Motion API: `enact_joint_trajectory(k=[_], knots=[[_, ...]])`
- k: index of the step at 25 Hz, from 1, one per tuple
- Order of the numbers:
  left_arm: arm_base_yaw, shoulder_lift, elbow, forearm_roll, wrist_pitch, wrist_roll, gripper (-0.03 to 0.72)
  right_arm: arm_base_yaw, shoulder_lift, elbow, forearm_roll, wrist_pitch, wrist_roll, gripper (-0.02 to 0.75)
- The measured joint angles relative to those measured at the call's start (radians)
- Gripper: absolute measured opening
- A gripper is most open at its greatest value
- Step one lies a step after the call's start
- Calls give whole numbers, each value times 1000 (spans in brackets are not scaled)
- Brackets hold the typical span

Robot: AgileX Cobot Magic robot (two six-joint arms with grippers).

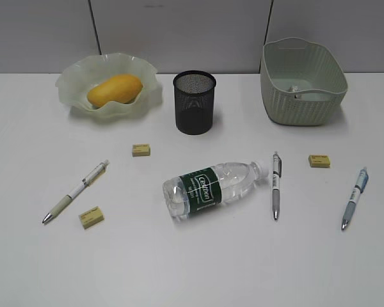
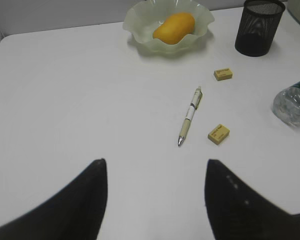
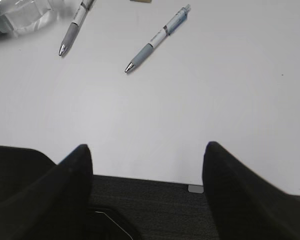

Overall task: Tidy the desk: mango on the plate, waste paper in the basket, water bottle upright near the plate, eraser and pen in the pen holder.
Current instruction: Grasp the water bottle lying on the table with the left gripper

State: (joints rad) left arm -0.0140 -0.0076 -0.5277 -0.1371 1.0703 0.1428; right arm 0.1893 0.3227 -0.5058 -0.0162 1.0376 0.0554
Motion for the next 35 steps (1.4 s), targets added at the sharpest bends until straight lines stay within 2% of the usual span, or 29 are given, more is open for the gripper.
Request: enact_joint_trajectory(k=[9,13,20,24,30,35], knots=[[0,58,-8,-1,-11,0,467,0,0,0,1,1,0,533],[0,160,-36,-6,-134,0,469,0,0,0,1,1,0,533],[0,384,-56,-68,-388,0,518,0,0,0,1,1,0,531],[-4,495,-93,-130,-448,65,561,0,0,0,1,1,0,531],[-63,655,-180,-198,-473,131,583,0,0,0,1,1,0,531],[-160,826,-268,-199,-471,153,582,0,0,0,1,1,0,531]])
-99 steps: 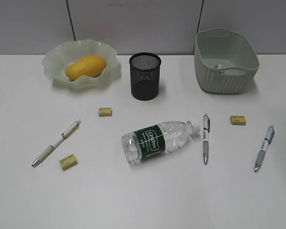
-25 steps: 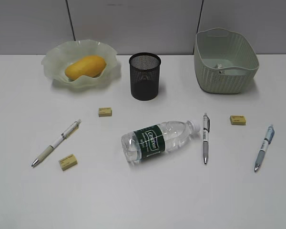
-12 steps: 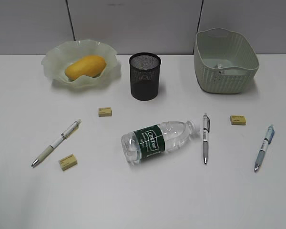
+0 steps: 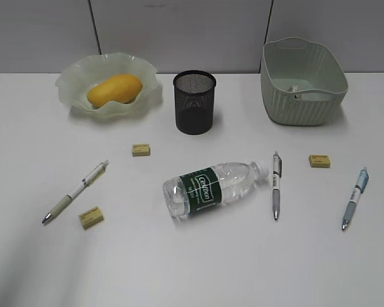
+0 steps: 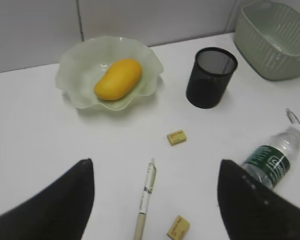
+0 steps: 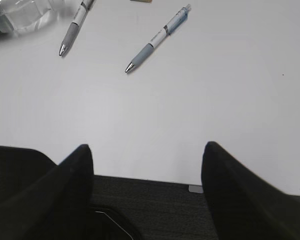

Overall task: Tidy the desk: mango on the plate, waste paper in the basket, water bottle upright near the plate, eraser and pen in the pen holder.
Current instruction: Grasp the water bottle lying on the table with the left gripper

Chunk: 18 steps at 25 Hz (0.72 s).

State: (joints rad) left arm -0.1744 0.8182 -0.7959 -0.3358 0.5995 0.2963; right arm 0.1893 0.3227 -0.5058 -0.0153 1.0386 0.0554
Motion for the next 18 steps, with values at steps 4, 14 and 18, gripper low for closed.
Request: enact_joint_trajectory(k=[4,14,18], knots=[[-104,134,-61,2,4,7,582,0,0,0,0,0,0,531],[-311,442,-198,10,31,11,637,0,0,0,0,0,0,531],[-362,555,-288,12,85,12,650,0,0,0,0,0,0,531]])
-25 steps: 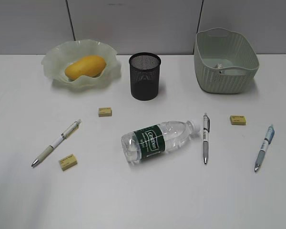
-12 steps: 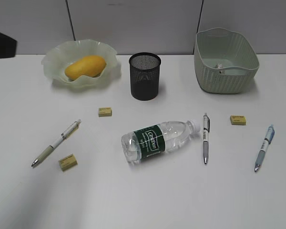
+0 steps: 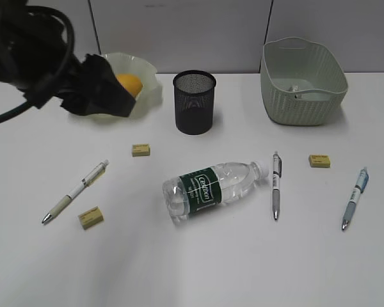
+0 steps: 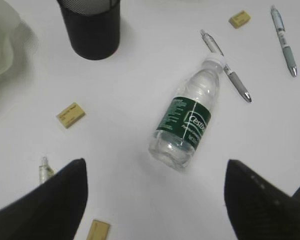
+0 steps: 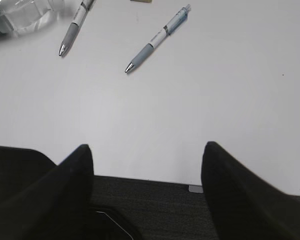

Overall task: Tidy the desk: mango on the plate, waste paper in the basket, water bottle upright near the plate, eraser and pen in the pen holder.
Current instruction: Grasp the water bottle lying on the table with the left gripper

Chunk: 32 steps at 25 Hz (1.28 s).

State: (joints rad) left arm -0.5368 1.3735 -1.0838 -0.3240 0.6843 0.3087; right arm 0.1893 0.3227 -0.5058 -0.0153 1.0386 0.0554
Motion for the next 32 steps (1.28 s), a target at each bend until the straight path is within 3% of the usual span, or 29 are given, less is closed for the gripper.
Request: enact_joint_trajectory(k=[11,25,32], knots=[[-116,311,-289,1,112,91,643,0,0,0,0,0,0,531],[-217,718,-734,79,420,103,645,0,0,0,0,0,0,531],[-230,837,-815,105,441,103,655,0,0,0,0,0,0,531]])
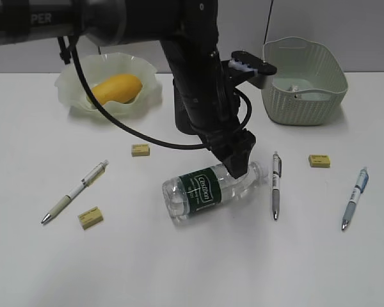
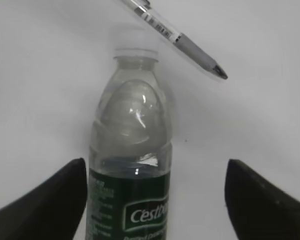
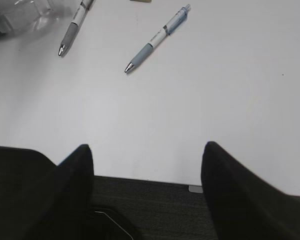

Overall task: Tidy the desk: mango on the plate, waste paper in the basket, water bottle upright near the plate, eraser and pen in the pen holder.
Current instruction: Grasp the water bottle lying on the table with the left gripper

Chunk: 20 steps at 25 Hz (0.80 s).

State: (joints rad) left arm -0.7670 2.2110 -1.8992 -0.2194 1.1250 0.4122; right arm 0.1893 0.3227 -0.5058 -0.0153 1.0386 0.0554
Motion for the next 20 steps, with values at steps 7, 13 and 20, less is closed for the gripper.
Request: enact_joint_trajectory(k=[7,13,20], knots=[[-2,48,-6,49,-14,0,666,0,0,0,0,0,0,531],[-2,98,-49,58,-22,0,666,0,0,0,0,0,0,531],[-2,140,-100,59,12,1,666,0,0,0,0,0,0,531]])
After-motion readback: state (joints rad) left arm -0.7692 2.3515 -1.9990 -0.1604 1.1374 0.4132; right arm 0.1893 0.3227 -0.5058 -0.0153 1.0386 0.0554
